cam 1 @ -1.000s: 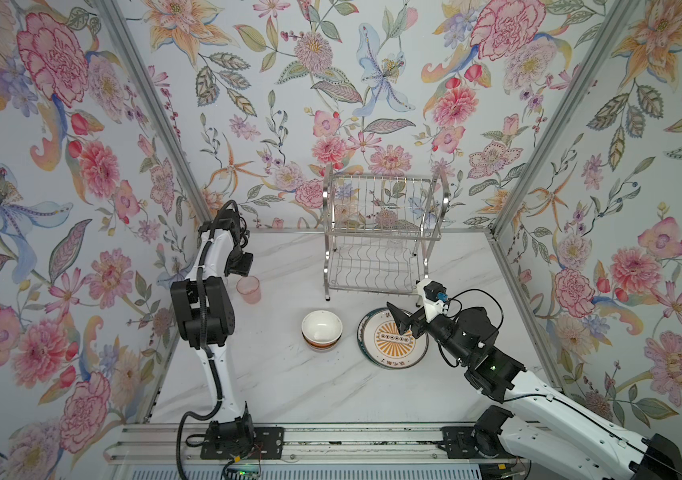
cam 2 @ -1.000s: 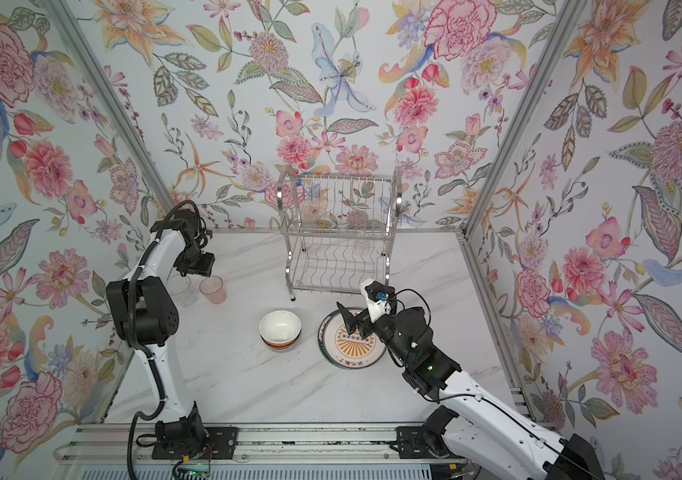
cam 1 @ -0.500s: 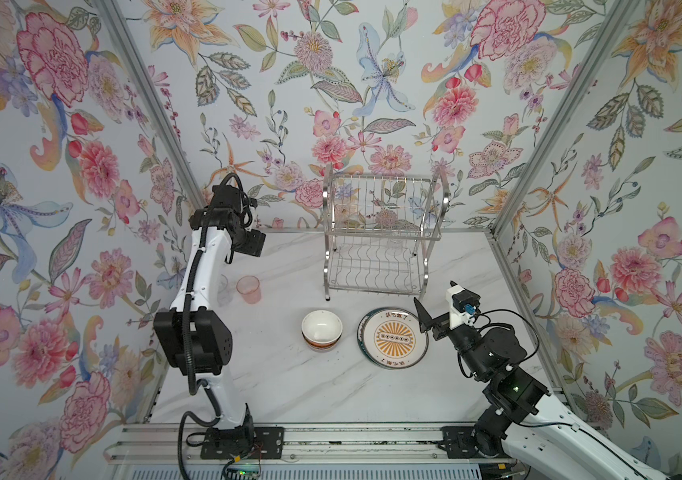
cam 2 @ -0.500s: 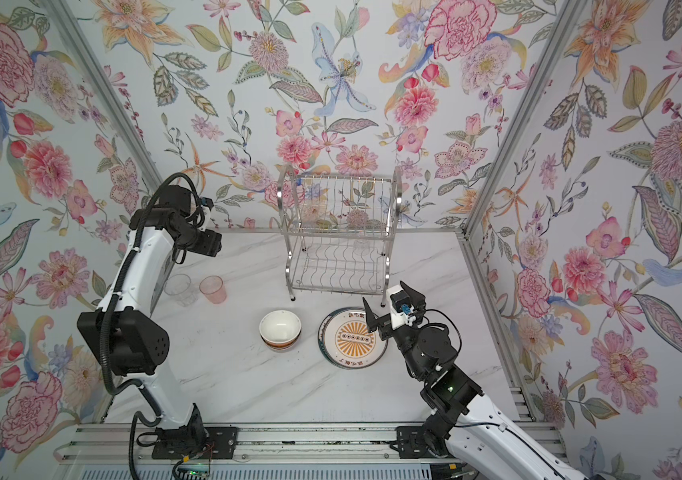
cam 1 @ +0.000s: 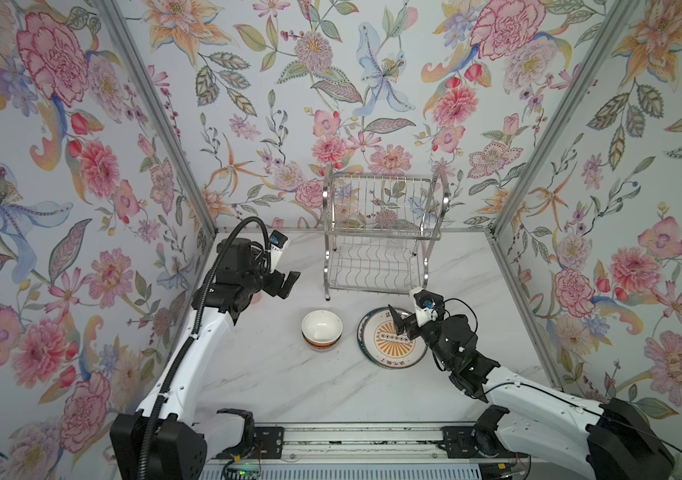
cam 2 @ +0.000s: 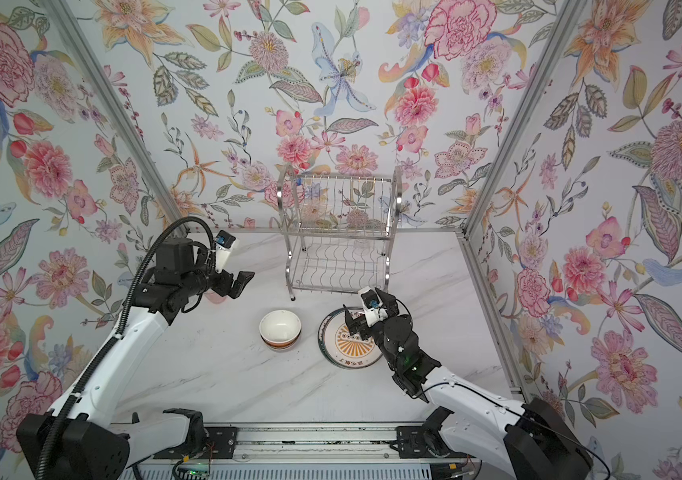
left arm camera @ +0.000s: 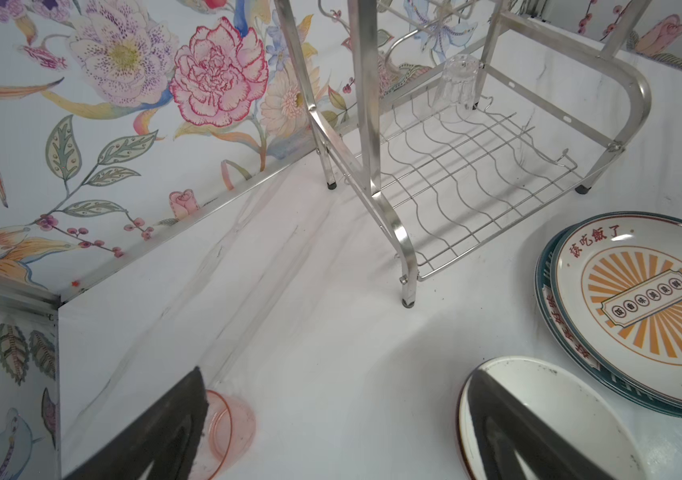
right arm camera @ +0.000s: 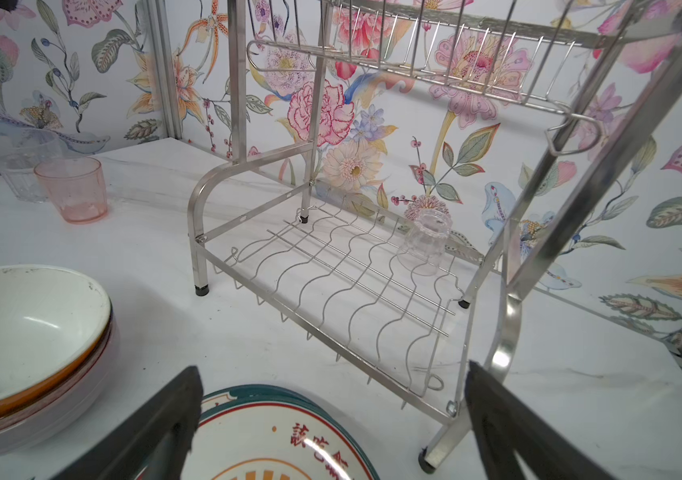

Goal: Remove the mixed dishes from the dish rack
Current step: 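Withdraw the left gripper toward the bowl while the right gripper reaches toward the rack, then reach the right gripper into the rack's lower tier over the clear glass cup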

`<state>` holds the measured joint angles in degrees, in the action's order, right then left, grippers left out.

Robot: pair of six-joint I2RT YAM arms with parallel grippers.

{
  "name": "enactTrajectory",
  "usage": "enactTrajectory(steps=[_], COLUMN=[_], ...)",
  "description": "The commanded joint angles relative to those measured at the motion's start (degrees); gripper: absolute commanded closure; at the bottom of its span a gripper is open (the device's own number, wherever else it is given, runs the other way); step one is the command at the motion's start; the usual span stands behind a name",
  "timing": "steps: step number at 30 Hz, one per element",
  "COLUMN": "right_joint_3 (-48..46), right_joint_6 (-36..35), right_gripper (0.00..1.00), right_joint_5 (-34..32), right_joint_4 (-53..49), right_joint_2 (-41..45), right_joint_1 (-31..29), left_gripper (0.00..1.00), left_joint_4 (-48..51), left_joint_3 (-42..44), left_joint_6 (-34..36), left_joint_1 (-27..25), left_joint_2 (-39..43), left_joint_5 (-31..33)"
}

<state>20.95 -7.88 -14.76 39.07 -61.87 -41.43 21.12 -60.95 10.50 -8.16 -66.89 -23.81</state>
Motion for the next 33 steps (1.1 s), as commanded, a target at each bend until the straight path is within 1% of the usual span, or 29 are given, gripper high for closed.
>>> enactTrajectory(steps=[1, 4, 6, 9, 10, 13, 16, 22, 29, 33], right_joint_3=[2.32, 4.63, 5.77, 7.45, 8.05, 9.59, 12.28, 18.44, 27.09, 31.16], right_joint_6=[-0.25, -0.61, -0.26, 0.23, 0.32, 0.29, 0.67, 0.75, -0.07, -0.24], right_gripper=[0.01, 0.01, 0.01, 0.01, 0.01, 0.01, 0.01, 0.01, 0.01, 0.01], right_joint_5=[0.15, -0.41, -0.27, 1.25, 2.36, 3.88, 4.54, 4.8, 4.37, 4.8], right_joint_4=[8.88, 11.05, 13.44, 16.74, 18.11, 21.54, 23.98, 29.54, 28.14, 26.21], right_joint_2=[-5.59, -11.2, -14.74, -20.02, -21.9, -26.56, -31.65, -41.73, -49.02, -52.26], right_joint_1=[0.5, 1.59, 2.84, 3.99, 6.34, 8.36, 10.18, 12.24, 13.42, 14.77], left_gripper=[0.01, 0.01, 0.01, 0.01, 0.01, 0.01, 0.01, 0.01, 0.01, 0.01], left_joint_4=[-16.23, -23.29, -25.25, -25.57, -25.56, -25.96, -27.2, -27.04, -25.09, -23.85], left_joint_3=[7.92, 14.13, 16.18, 17.5, 17.77, 18.44, 19.31, 19.55, 19.44, 19.44], left_joint_6=[-0.98, -2.66, -2.87, -2.86, -2.87, -2.86, -4.6, -3.47, -1.91, -1.97], left_joint_1=[0.22, 0.13, 0.0, -0.18, -0.27, -0.53, -1.04, -3.4, -3.72, -3.77], left_joint_2=[5.12, 9.38, 10.94, 12.07, 12.19, 12.08, 12.3, 12.44, 13.67, 13.57], left_joint_5=[-5.55, -6.8, -6.99, -7.01, -7.19, -7.97, -8.57, -7.33, -6.42, -7.87])
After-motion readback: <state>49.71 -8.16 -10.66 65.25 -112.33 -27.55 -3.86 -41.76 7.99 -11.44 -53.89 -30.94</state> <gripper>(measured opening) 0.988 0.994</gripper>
